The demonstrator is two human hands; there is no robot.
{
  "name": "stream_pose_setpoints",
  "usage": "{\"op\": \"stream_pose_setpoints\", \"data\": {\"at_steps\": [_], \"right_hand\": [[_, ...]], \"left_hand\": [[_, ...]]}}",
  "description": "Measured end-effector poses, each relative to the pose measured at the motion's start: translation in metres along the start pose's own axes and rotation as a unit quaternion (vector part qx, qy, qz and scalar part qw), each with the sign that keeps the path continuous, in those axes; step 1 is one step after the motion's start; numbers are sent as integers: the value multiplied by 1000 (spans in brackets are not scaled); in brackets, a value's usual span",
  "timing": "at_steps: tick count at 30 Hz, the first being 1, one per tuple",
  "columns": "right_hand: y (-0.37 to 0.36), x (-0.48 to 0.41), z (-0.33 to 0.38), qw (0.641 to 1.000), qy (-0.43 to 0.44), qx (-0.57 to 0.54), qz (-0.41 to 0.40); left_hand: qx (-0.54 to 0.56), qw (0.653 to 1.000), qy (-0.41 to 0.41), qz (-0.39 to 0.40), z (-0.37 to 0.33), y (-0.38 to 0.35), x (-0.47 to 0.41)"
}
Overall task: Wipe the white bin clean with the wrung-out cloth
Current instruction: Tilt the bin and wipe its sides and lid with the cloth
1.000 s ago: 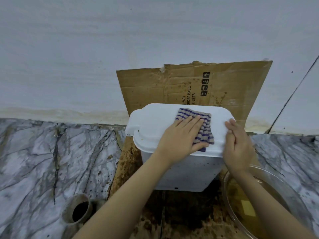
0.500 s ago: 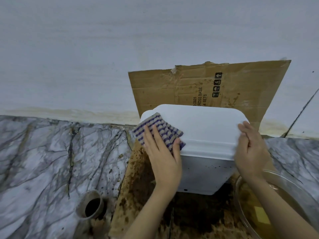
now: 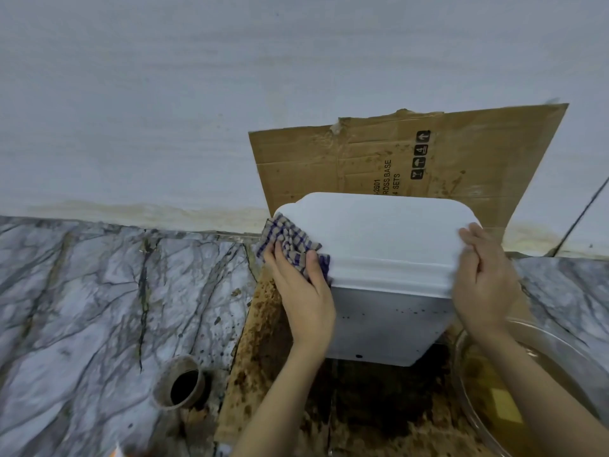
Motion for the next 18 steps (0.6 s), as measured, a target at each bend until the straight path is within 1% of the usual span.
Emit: {"op": "stream_pose_setpoints", "data": {"at_steps": [3, 7, 14, 18], "right_hand": [[1, 0, 3, 1000, 7, 1, -13], [1, 1, 2, 1000, 5, 5, -11], [0, -1, 3, 1000, 4, 3, -13], [1, 0, 2, 1000, 2, 5, -9]], "left_hand": [[-10, 1000, -17, 2, -4, 2, 6], [-7, 1000, -30, -3, -1, 3, 18], [-57, 991, -113, -45, 3, 6, 28], [-85, 983, -159, -23, 7, -1, 35]]}}
Point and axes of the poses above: each hand's wrist, its own x-axis away from the middle knuckle, its own y-axis out of the back of the hand, z = x × y, the point moved 10 cm from there along -x, towards the middle knuckle, and after that the axes turned 14 degrees about y, right-handed, at the moved point
